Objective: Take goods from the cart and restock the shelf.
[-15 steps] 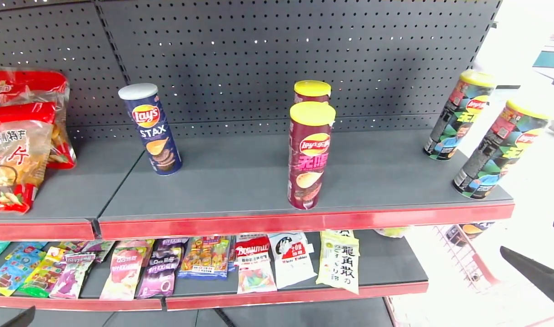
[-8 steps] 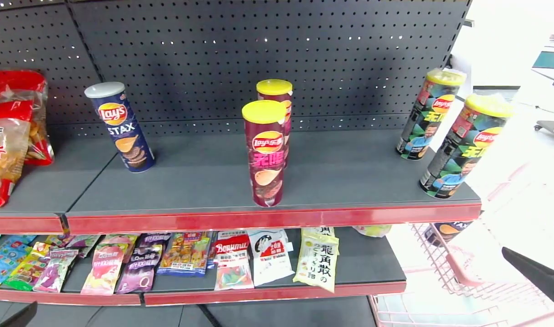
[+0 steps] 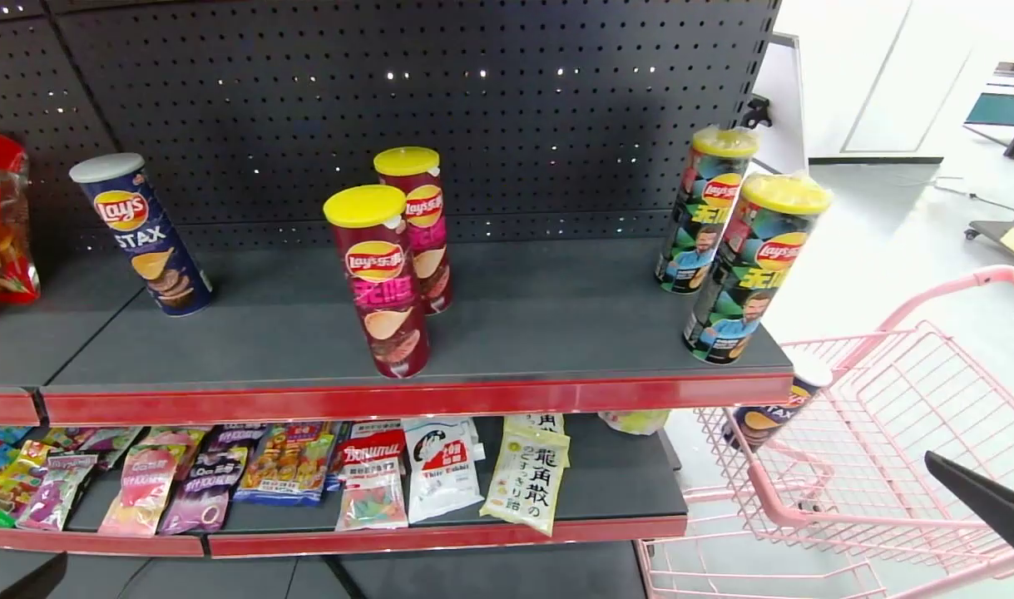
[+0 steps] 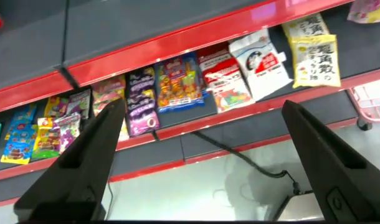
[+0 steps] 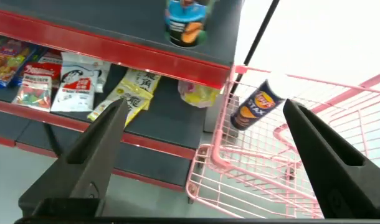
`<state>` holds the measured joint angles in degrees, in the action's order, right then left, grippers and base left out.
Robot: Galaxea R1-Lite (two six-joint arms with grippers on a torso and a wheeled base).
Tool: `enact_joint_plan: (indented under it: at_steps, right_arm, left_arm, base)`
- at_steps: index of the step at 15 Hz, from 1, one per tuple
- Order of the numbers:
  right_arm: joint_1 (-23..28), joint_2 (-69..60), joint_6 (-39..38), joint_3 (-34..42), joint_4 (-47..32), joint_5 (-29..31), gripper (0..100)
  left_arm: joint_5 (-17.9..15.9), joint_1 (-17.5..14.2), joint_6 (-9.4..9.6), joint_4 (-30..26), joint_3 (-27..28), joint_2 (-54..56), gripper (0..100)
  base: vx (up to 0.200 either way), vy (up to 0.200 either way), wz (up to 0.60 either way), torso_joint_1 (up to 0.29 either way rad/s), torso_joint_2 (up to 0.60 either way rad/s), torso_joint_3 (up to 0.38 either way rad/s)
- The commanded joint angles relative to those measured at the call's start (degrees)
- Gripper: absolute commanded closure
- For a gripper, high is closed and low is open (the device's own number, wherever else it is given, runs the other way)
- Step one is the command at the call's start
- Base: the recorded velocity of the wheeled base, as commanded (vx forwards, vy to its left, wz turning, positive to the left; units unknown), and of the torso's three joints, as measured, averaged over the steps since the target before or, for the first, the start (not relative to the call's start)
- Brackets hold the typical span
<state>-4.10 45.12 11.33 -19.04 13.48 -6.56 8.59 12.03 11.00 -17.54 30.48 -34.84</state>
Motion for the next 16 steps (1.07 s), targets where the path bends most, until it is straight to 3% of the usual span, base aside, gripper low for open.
enact_joint_plan:
  at_steps: [1,4,6,11,13,16]
  right_arm:
    - [0.14,-0.64,0.01,0.15,-0.04,-0.03,0]
    - [0.14,-0.64,0.01,0.15,-0.04,-0.03,0]
    - [0.14,-0.82,0.01,0.15,-0.04,-0.03,0]
    - [0.14,-0.56,0.01,0.15,-0.04,-0.03,0]
    - [0.14,-0.21,0.01,0.15,-0.04,-0.03,0]
    - [0.05,-0.12,0.01,0.15,-0.04,-0.03,0]
  left_arm:
    - [0.37,0.01,0.08,-0.21,-0.24,-0.32,0]
    - [0.63,0.01,2.98,-0.04,-1.47,0.3,0]
    - [0.63,0.01,3.33,-0.04,-1.74,0.56,0]
    - [0.37,0.01,3.33,-0.04,-1.91,0.91,0]
    - [0.55,0.01,5.53,-0.04,-2.09,1.27,0]
    - [0.02,0.1,5.79,0.14,-2.26,1.71,0]
  base:
    - [0.0,0.0,0.0,0.0,0.0,0.0]
    - [0.0,0.0,0.0,0.0,0.0,0.0]
    - [0.0,0.0,0.0,0.0,0.0,0.0]
    - [0.2,0.0,0.0,-0.004,0.0,0.001]
    - [0.0,0.0,0.0,0.0,0.0,0.0]
    - [0.0,-0.067,0.0,-0.001,0.0,0.002]
